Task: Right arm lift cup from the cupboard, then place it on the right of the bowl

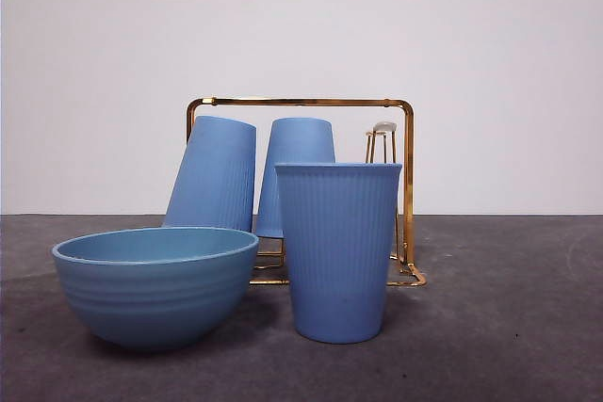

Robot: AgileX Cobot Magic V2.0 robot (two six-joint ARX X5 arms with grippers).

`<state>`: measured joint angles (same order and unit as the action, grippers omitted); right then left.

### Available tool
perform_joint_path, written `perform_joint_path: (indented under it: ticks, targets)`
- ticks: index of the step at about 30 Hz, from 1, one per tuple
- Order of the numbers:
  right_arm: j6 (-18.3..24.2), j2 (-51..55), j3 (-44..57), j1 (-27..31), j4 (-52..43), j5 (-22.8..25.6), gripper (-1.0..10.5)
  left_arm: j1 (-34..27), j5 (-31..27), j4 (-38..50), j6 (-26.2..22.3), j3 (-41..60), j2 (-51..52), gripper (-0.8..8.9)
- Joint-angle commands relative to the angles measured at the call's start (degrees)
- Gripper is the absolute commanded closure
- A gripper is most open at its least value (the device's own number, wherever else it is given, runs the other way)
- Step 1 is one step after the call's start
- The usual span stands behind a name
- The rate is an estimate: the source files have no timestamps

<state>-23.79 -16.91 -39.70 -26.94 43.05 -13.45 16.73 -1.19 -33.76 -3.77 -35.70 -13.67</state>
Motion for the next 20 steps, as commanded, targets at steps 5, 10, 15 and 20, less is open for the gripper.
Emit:
perform_joint_path:
  ticks: [5,10,15,20]
  targets:
    - [0.7,-0.2,-0.5,-0.3,-0.6,0.0,9.3,-16.0,-0.1,19.7,4.9,21.6,5.9,7.94]
    - [0.7,-0.2,-0.5,-0.3,-0.6,0.0,9.3,-17.5,-0.1,23.4,9.6,31.0,10.2,7.94]
    - [0.7,-0.2,-0.5,-0.3,-0.6,0.0,9.3,-17.6,-0.1,23.3,9.2,35.0,13.6,7.95]
    - [0.7,-0.2,-0.5,-0.3,-0.6,0.0,9.3,-18.1,-0.1,22.7,7.5,35.0,13.5,7.95]
